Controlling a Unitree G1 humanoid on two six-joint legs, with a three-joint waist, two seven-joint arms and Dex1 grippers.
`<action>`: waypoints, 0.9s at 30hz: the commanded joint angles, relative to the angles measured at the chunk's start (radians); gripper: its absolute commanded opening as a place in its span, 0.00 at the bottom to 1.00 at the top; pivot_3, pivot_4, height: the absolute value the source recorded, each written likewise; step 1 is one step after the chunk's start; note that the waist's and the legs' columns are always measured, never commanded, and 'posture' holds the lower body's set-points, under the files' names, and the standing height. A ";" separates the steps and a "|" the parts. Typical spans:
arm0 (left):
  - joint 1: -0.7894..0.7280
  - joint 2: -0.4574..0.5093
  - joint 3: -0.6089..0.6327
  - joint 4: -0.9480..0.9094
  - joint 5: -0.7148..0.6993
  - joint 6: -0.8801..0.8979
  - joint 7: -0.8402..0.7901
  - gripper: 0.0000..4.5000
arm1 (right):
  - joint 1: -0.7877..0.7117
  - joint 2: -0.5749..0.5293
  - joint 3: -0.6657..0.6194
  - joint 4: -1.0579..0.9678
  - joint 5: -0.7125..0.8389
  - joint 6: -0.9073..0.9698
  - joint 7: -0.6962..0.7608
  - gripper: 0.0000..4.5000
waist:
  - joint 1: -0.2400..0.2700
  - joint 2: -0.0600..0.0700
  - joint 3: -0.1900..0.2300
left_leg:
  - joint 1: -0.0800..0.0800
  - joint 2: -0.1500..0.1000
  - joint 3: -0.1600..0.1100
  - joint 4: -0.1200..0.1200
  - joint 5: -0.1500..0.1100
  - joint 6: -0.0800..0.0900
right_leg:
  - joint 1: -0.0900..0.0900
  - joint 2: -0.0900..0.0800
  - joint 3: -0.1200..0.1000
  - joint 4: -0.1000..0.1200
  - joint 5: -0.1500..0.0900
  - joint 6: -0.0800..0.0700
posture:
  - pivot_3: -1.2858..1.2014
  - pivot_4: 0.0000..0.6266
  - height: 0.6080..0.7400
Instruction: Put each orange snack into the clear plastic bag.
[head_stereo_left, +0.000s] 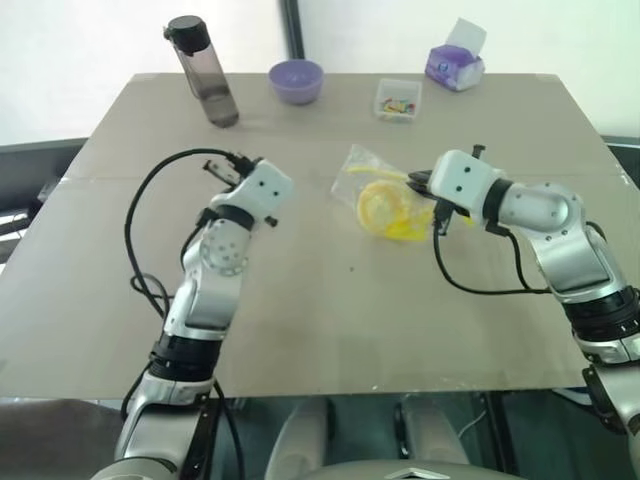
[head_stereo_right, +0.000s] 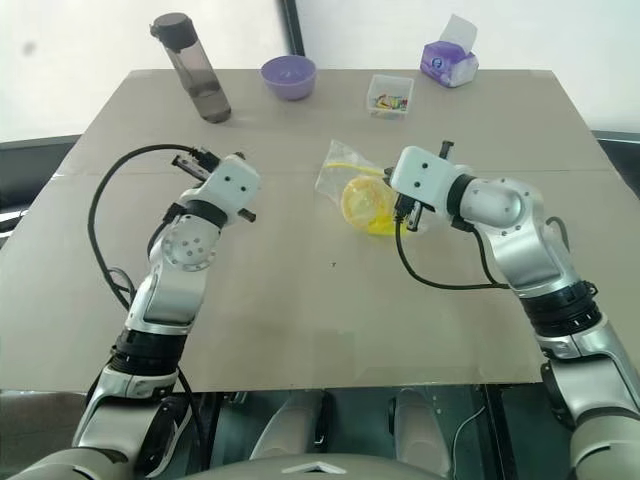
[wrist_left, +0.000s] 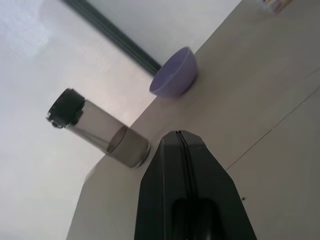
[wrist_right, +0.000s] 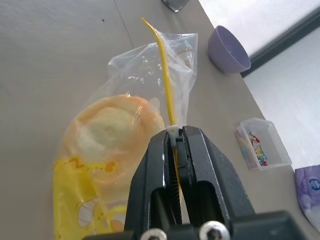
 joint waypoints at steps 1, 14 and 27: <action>0.017 -0.002 -0.045 -0.085 -0.047 -0.061 -0.071 0.11 | -0.011 0.005 -0.020 -0.047 0.008 -0.003 -0.003 0.00 | -0.001 0.000 0.000 | 0.000 0.000 0.000 0.000 0.000 0.000 | 0.000 0.000 0.000 0.000 0.000 0.000 | 0.52 0.24 1.00; -0.001 -0.008 -0.094 -0.091 -0.019 -0.169 -0.094 0.73 | -0.017 0.028 -0.013 -0.066 0.014 0.001 0.005 0.00 | -0.003 0.000 0.000 | 0.000 0.000 0.001 0.000 0.000 0.000 | -0.001 0.001 0.001 0.001 0.000 0.000 | 0.52 0.24 1.00; -0.004 -0.008 -0.106 -0.073 -0.013 -0.193 -0.122 0.73 | 0.000 0.063 0.000 -0.122 0.032 0.018 0.030 0.00 | -0.004 0.000 0.000 | 0.000 0.000 0.001 0.000 0.000 0.000 | -0.001 0.001 0.001 0.001 0.000 0.000 | 0.52 0.24 1.00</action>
